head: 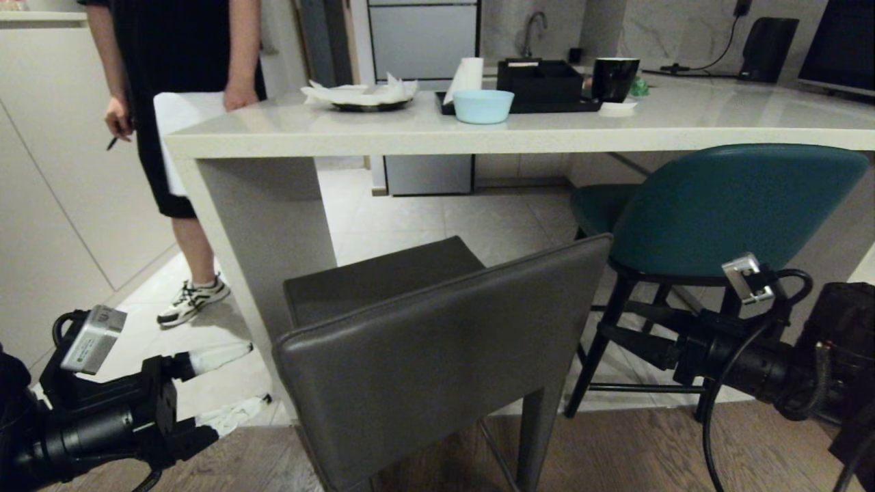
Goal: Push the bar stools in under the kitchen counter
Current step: Pull the gray chair out from under the dining table, then pull the blue chair out from under the dining table
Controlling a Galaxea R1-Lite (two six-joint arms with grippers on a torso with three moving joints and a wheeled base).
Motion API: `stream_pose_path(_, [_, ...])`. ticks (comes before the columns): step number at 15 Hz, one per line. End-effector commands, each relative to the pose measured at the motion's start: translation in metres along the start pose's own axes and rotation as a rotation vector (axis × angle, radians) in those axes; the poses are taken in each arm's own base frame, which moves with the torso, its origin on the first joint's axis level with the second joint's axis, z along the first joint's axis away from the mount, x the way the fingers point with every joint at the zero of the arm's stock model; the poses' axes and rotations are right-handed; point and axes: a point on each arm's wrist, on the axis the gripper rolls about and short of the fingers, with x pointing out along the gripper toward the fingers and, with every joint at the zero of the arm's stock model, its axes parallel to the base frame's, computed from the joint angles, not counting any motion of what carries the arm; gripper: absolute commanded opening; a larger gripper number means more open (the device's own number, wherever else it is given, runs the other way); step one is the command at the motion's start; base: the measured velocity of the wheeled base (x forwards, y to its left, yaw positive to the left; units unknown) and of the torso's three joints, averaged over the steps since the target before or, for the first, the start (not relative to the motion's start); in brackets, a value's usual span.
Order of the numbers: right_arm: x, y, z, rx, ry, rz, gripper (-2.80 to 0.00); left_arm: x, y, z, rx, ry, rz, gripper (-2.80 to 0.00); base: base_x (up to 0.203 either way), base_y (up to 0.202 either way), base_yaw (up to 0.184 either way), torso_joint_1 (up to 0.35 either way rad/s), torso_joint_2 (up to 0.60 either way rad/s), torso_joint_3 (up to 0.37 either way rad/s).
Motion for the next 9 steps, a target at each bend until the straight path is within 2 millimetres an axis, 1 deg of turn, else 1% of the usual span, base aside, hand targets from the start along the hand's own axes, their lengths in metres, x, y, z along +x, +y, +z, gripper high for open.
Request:
stream_pose_path(1, [-0.026,0.025,0.021,-0.012,-0.092,0.001,0.0,-0.011,-0.005,0.005,0.024,-0.026,0.116,0.0,0.0,0.0,0.0,0.0,0.0,0.0])
stream_pose_path(2, [-0.035,0.035,0.025,-0.013,-0.121,-0.018,0.0,-0.012,-0.007,0.01,0.037,-0.05,0.193,0.0,0.0,0.0,0.0,0.0,0.0,0.0])
stream_pose_path(4, [-0.051,0.053,0.032,-0.027,-0.19,-0.084,0.0,-0.014,-0.015,0.023,-0.009,-0.126,0.322,0.0,0.0,0.0,0.0,0.0,0.0,0.0])
stream_pose_path(5, [-0.059,0.058,0.037,-0.027,-0.232,-0.158,0.0,-0.015,-0.02,0.028,-0.043,-0.175,0.395,0.0,0.0,0.0,0.0,0.0,0.0,0.0])
stream_pose_path(7, [-0.069,0.065,0.045,0.006,-0.264,-0.327,0.0,-0.013,-0.026,0.036,-0.04,-0.249,0.51,0.0,0.0,0.0,0.0,0.0,0.0,0.0])
stream_pose_path(9, [-0.072,0.069,0.062,0.029,-0.281,-0.49,0.0,-0.009,-0.02,0.047,-0.03,-0.277,0.663,0.0,0.0,0.0,0.0,0.0,0.0,0.0])
